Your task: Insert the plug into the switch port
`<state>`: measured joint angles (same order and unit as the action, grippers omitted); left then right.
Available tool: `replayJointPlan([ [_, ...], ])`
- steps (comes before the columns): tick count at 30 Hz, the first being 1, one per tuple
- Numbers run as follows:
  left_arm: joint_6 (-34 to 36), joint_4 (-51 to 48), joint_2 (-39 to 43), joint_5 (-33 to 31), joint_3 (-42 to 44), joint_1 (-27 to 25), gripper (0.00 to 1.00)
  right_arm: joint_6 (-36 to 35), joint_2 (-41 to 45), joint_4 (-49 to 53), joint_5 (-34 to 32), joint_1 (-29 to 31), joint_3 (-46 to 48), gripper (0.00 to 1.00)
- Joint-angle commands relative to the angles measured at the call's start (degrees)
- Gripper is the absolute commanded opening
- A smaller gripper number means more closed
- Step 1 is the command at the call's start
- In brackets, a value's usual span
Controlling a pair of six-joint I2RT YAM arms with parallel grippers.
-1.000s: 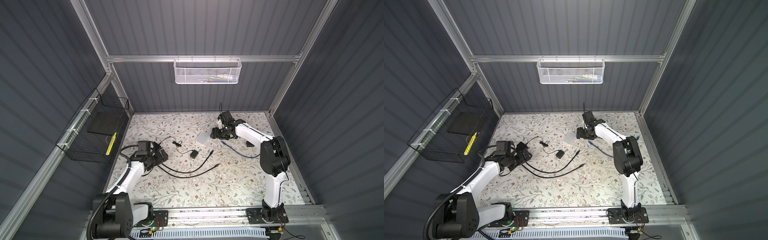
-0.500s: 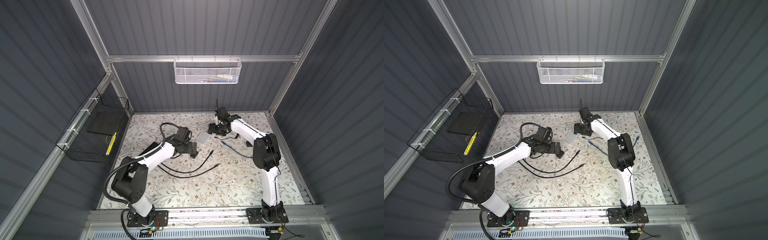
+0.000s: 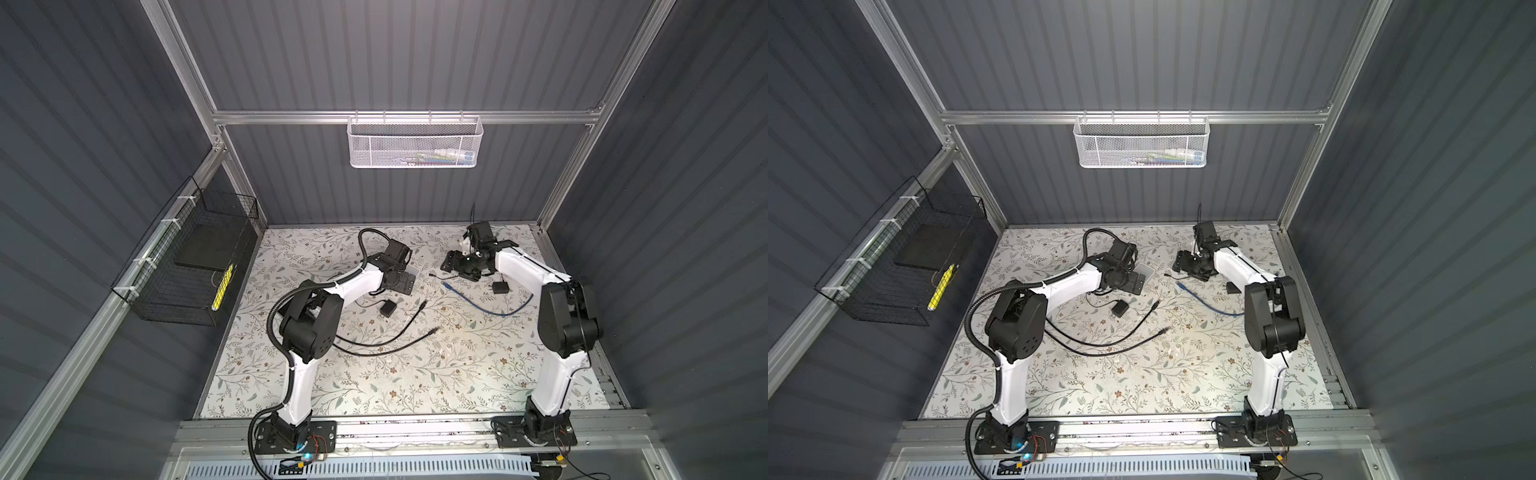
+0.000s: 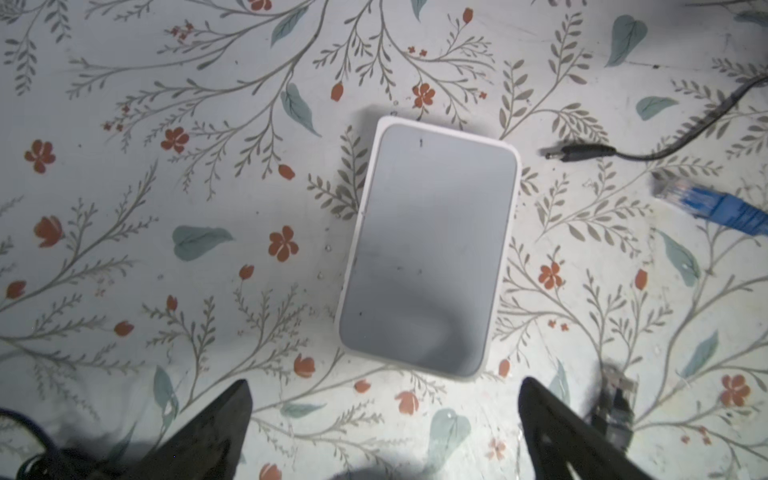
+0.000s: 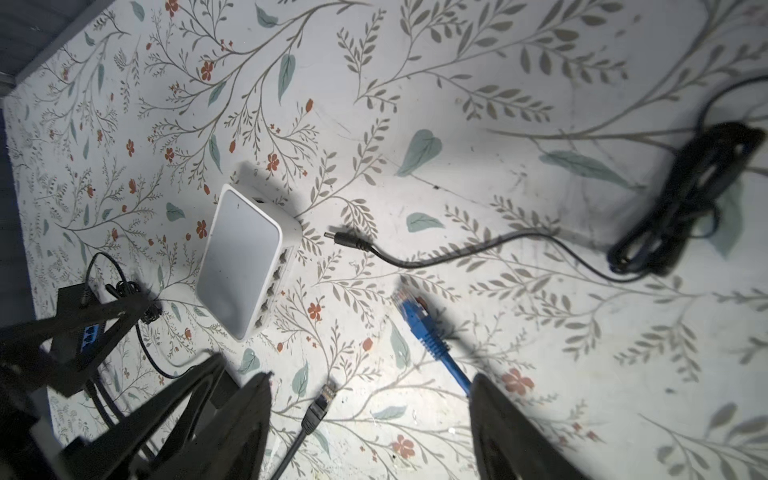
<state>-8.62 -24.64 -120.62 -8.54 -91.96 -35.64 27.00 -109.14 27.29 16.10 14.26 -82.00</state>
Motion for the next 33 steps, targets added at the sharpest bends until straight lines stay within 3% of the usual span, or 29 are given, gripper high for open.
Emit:
replayJointPlan([
  [1, 2.51, -2.36, -2.87, 2.23, -3.73, -0.04, 1.00, -0.02, 3.11, -4.16, 2.45, -0.77, 4.53, 0.76],
  [6, 1.72, -1.76, -5.40, 2.59, -4.67, -0.31, 1.00, -0.59, 4.89, -6.26, 6.44, -2.69, 7.60, 0.76],
  [15, 3.03, -5.12, -11.85, 2.69, -12.04, -0.39, 1.00, -1.47, 7.31, -7.66, 7.42, -3.45, 10.72, 0.75],
  [19, 3.61, -6.23, -12.76, 2.65, -13.10, -0.49, 0.95, -1.56, 8.65, -8.36, 7.44, -3.89, 12.75, 0.75],
  [28, 4.31, -6.22, -11.72, 2.41, -10.08, -0.84, 0.59, -2.30, 11.98, -9.45, 7.80, -5.20, 17.15, 0.75],
  [33, 6.03, -4.58, -9.74, 3.39, -8.73, -0.94, 0.45, -2.62, 14.74, -10.60, 8.56, -5.55, 20.47, 0.75],
])
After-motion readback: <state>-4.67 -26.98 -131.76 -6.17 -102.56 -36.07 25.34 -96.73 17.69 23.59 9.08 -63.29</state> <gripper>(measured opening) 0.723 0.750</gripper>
